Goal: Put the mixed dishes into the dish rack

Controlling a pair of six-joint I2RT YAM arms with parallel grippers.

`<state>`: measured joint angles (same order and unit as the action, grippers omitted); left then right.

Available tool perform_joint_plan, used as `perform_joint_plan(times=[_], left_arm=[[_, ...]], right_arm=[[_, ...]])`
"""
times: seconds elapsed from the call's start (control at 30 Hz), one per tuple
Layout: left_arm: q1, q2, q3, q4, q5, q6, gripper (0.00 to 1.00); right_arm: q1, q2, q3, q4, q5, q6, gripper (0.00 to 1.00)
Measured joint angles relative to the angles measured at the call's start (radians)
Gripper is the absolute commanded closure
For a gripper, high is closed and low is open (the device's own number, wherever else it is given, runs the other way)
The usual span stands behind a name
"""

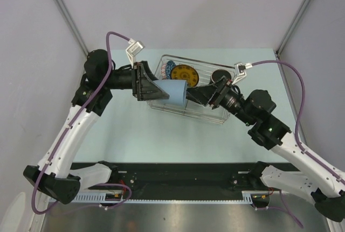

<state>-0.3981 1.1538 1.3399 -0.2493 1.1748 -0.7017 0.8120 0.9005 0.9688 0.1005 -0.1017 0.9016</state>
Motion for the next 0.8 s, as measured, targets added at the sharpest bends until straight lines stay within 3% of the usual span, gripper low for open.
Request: perform_joint_plan(times=[0.27,0.37,0.5,0.67,0.8], left_arm=[[0.005,-0.002,0.023,-0.013,-0.019,0.015,0.99],[0.005,0.018,0.093,-0.114,-0.067,0.101,1.00],[-0.014,0.081,0.263,-0.279,-0.179,0.275,1.00],[-0.205,0.240,0.519,-0.502,-0.458,0.552,1.00],[-0.360,0.425,0.716,-0.637,-0.646,0.743,1.00]], right_arm=[[-0.031,-0.031,-0.023,-0.129,0.021,-0.010,0.24],[-0.061,-0.069,-0.034,-0.217,0.032,-0.025,0.16],[-0.172,-0.275,-0.044,-0.370,0.072,-0.046,0.12],[-0.207,-0.634,-0.028,-0.544,0.216,-0.032,0.10],[-0.209,-0.756,-0.002,-0.664,0.283,-0.014,0.11]])
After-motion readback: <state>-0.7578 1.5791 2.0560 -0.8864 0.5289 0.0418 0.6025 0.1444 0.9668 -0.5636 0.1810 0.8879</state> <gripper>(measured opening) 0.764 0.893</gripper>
